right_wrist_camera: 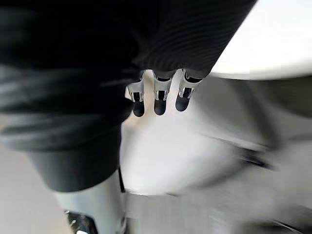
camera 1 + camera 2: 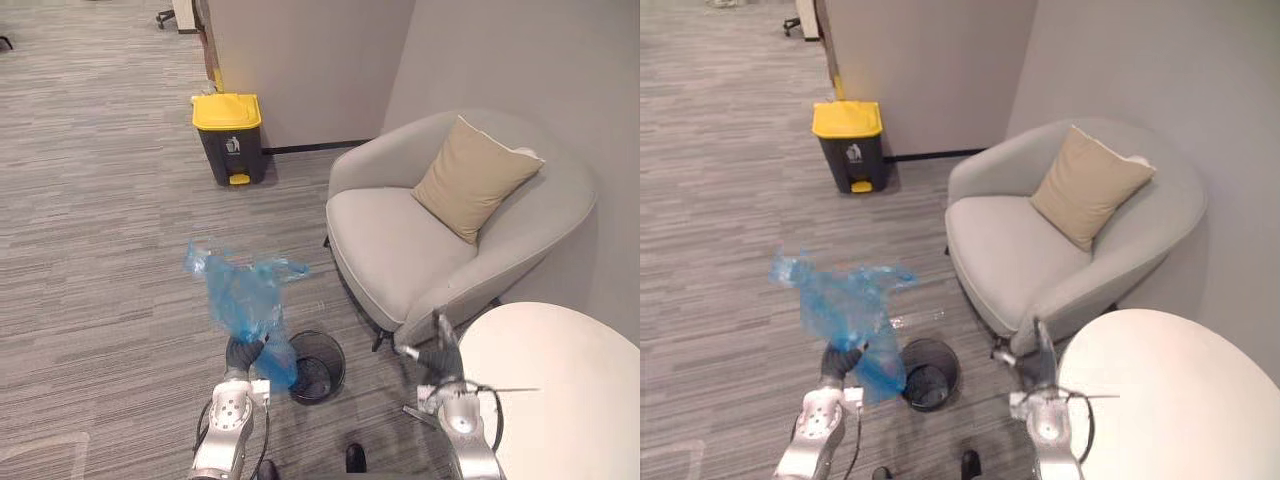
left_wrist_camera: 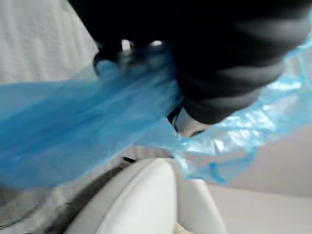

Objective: Gather rubbish on tea table into small bin, then transfer packed bag to large trash can.

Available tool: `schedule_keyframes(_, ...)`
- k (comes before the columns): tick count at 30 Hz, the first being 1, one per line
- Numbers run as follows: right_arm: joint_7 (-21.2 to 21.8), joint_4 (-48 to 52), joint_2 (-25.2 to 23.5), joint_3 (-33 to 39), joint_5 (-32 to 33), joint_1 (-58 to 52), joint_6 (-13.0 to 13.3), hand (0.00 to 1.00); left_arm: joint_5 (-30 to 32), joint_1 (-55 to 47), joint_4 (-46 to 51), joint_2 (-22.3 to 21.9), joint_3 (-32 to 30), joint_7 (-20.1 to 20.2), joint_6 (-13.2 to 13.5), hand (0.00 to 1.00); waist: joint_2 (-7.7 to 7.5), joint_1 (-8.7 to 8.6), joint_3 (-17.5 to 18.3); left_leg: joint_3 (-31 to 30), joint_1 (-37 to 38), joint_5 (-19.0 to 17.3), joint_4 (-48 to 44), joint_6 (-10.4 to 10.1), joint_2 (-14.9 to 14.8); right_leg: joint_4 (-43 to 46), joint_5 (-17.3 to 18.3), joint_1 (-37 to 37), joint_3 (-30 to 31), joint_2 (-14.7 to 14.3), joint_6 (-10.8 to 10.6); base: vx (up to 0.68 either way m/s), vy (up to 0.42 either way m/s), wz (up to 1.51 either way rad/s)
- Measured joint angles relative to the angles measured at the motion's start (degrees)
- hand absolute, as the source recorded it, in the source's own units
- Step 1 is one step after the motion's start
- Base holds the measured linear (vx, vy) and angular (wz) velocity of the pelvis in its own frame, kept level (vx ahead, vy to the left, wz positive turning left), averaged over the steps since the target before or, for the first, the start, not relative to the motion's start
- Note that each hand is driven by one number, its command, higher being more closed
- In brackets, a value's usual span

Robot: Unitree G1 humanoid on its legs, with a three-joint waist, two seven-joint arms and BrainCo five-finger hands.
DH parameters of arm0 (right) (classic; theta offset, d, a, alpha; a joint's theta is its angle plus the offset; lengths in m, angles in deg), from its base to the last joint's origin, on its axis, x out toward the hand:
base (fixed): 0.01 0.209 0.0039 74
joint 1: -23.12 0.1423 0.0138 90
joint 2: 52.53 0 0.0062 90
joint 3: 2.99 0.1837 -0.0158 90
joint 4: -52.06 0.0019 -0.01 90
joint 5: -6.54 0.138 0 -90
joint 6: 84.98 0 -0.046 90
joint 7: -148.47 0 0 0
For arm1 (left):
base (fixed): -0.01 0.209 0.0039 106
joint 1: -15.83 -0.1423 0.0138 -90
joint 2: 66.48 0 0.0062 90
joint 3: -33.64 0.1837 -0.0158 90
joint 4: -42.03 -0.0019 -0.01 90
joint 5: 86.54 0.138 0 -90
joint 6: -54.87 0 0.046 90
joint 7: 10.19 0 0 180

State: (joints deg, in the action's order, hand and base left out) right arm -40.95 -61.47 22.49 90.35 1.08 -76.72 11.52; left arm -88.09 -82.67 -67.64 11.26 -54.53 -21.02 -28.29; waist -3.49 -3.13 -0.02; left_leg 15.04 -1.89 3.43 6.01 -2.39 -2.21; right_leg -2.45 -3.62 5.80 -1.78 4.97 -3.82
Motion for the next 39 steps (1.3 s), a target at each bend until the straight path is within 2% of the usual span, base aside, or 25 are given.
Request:
schedule_keyframes(5,2.4,-12.3,0.1,1.1,3.4,0.2,-1.6,0.0,-0.2,-1.2,-8.0,0.5,-2.0,2.5,-1.0,1.0,0.41,0.18,-0.3,-0.2,1.1,-0.1,0.0,-0.1,-0.1,-0.4,0.0,-1.5,-0.6,0.0,0.0,0.02,-0.003,0.03)
schedule_keyframes(15,3.3,-21.4,0.1,0.8,3.1,2.5,-2.7,0.0,0.3,-3.3,-19.4,1.2,-2.6,3.7,-2.3,1.0,0.87,0.9,-1.9,0.0,3.2,-0.3,0.0,-0.2,0.2,0.3,0.4,-3.2,-0.5,0.1,-0.5,0.0,0.002,0.0)
schedule_keyframes(19,3.0,-22.6,-0.1,-0.6,3.1,4.6,-2.9,0.0,0.3,-2.8,-20.6,1.5,-2.6,3.7,-2.3,1.0,-0.04,1.78,-4.8,0.8,2.4,0.0,-0.1,0.2,0.3,3.2,0.5,-0.7,0.7,0.3,-0.6,-0.07,0.015,-0.09)
schedule_keyframes(20,2.5,-22.6,-0.3,-1.3,3.1,4.9,-3.0,0.0,0.3,-2.3,-20.7,1.8,-2.5,3.7,-2.3,1.0,-0.66,1.86,-5.1,1.5,0.7,-0.1,-1.0,0.3,0.4,4.4,0.6,1.2,0.7,0.5,-0.7,-0.1,0.022,0.01)
schedule_keyframes(22,2.2,-22.6,-0.7,-1.9,3.1,5.1,-3.1,0.0,0.2,-1.4,-20.6,2.2,-2.5,3.7,-2.3,1.0,-1.57,2.14,-5.6,1.9,-2.4,-1.1,-5.1,2.0,0.2,6.1,0.1,3.3,1.3,1.2,-1.8,-0.1,0.021,-0.04)
schedule_keyframes(23,2.0,-22.6,-0.6,-2.6,3.1,5.4,-3.1,0.0,0.2,-1.5,-20.3,2.0,-2.6,3.6,-2.3,1.0,-0.8,2.44,-6.1,1.9,-4.3,-2.1,-7.2,3.1,-1.1,10.2,2.0,4.6,0.7,1.0,-2.8,-0.08,0.001,-0.05)
schedule_keyframes(24,2.0,-22.5,-0.6,-2.7,3.1,5.6,-3.1,0.0,0.2,-1.3,-20.2,2.0,-2.5,3.6,-2.3,1.0,-0.66,2.4,-6.2,1.7,-4.5,-2.2,-7.8,3.1,-1.3,14.8,3.9,5.6,-0.2,1.1,-2.1,-0.08,-0.024,0.15)
schedule_keyframes(25,2.0,-22.8,-0.8,-3.1,3.1,5.3,-3.1,0.0,0.2,-1.1,-19.6,2.1,-2.4,3.6,-2.3,1.0,-0.29,2.44,-6.5,0.8,-4.9,-2.9,-9.4,3.5,-1.8,28.9,10.1,7.4,-1.4,1.5,-1.2,-0.05,-0.058,0.46)
schedule_keyframes(26,2.0,-23.0,-0.9,-3.1,3.1,4.9,-3.1,0.0,0.2,-1.2,-19.0,2.3,-2.6,3.4,-2.2,1.0,-0.75,2.41,-6.4,-1.0,-5.2,-3.0,-10.6,3.4,-1.9,37.3,13.3,6.6,-1.2,1.4,-2.6,-0.03,-0.063,0.5)
schedule_keyframes(27,2.0,-23.2,-0.9,-3.1,3.1,4.9,-3.1,0.0,0.2,-1.2,-18.9,2.4,-2.6,3.4,-2.2,1.0,-0.95,2.42,-6.3,-1.4,-5.1,-3.0,-10.9,3.4,-1.9,38.5,13.9,6.2,-1.0,1.3,-3.2,-0.02,-0.13,0.48)
schedule_keyframes(29,1.6,-23.3,-0.4,-3.0,3.1,5.6,-3.0,0.0,0.2,-1.2,-18.2,2.1,-3.0,3.3,-2.3,1.0,-2.22,3.45,-6.0,-2.6,-8.1,-0.8,-12.8,1.8,-1.6,33.4,16.4,3.3,1.0,-0.2,-3.2,-0.06,-0.123,0.31)
schedule_keyframes(30,1.6,-23.3,-0.3,-3.0,3.1,6.0,-3.0,0.0,0.2,-1.2,-18.0,1.8,-3.1,3.3,-2.3,1.0,-1.94,3.52,-6.2,-2.9,-8.6,-0.3,-12.7,1.8,-1.8,31.6,16.6,2.8,1.1,-0.6,-2.8,-0.11,-0.072,0.17)
schedule_keyframes(31,1.5,-23.2,-0.1,-3.0,3.1,7.0,-3.0,0.0,0.2,-1.2,-17.3,1.1,-3.1,3.3,-2.2,1.0,-1.66,3.86,-6.3,-3.3,-10.4,0.9,-12.5,1.4,-2.2,26.5,17.5,1.6,1.5,-1.5,-1.1,-0.15,-0.084,0.17)
schedule_keyframes(32,1.4,-23.1,0.1,-3.0,3.2,7.9,-2.8,0.0,0.2,-0.9,-17.0,0.6,-3.0,3.3,-2.3,1.0,-1.39,4.18,-6.6,-4.1,-12.6,2.4,-12.1,0.9,-2.2,20.6,18.8,0.3,1.4,-1.9,1.8,-0.16,-0.101,0.23)
schedule_keyframes(33,1.3,-23.1,0.4,-2.9,3.2,8.3,-2.8,0.0,0.2,-0.4,-17.3,0.2,-3.0,3.3,-2.3,1.0,-0.45,4.12,-7.2,-4.9,-13.0,2.8,-12.1,0.8,-2.6,19.1,18.2,0.0,1.0,-2.3,2.3,-0.22,-0.078,0.42)
schedule_keyframes(34,0.8,-22.8,1.2,-2.8,3.2,8.8,-2.8,0.0,0.2,0.1,-16.6,-0.8,-2.8,3.4,-2.3,1.0,1.7,4.35,-8.6,-6.6,-13.1,4.4,-10.6,0.1,-3.7,17.0,16.4,-1.1,-1.2,-3.6,3.0,-0.31,-0.073,0.45)
schedule_keyframes(35,0.3,-22.6,1.4,-2.8,3.2,8.3,-2.8,0.0,0.2,0.0,-15.8,-1.0,-2.6,3.3,-2.2,1.0,2.99,4.89,-9.1,-7.5,-12.8,5.5,-9.0,-0.6,-4.2,16.4,15.8,-1.1,-2.2,-4.4,3.4,-0.28,-0.052,0.42)
schedule_keyframes(36,0.2,-22.6,1.4,-2.6,3.2,8.2,-2.8,0.0,0.2,-0.1,-15.6,-1.0,-2.6,3.3,-2.2,1.0,3.47,5.06,-9.3,-7.8,-12.8,5.5,-8.4,-0.8,-4.4,16.1,15.3,-1.0,-2.9,-4.7,3.6,-0.29,-0.072,0.44)
schedule_keyframes(37,-0.3,-22.5,1.3,-2.4,3.2,8.2,-2.8,0.0,0.1,-0.3,-15.3,-1.1,-2.5,3.3,-2.2,1.0,4.42,5.1,-9.2,-7.5,-13.7,3.7,-6.7,-3.1,-5.1,14.2,13.5,-0.8,-5.0,-5.1,4.3,-0.16,-0.031,0.43)
schedule_keyframes(38,-0.4,-22.4,1.3,-2.4,3.1,8.2,-2.9,0.0,0.2,-0.2,-15.3,-1.1,-2.6,3.3,-2.2,1.0,4.4,5.02,-9.1,-7.1,-14.3,3.2,-6.9,-3.4,-5.2,13.0,12.9,-0.8,-5.7,-4.7,4.5,-0.25,-0.003,0.83)
schedule_keyframes(39,-0.7,-22.4,1.2,-2.2,3.1,8.7,-3.1,0.0,0.2,0.9,-14.8,-1.3,-2.3,3.4,-2.2,1.0,3.56,5.3,-9.7,-3.2,-17.8,1.0,-14.3,-1.6,-5.9,11.4,10.7,0.1,-8.4,-3.1,5.0,-0.16,0.035,0.63)
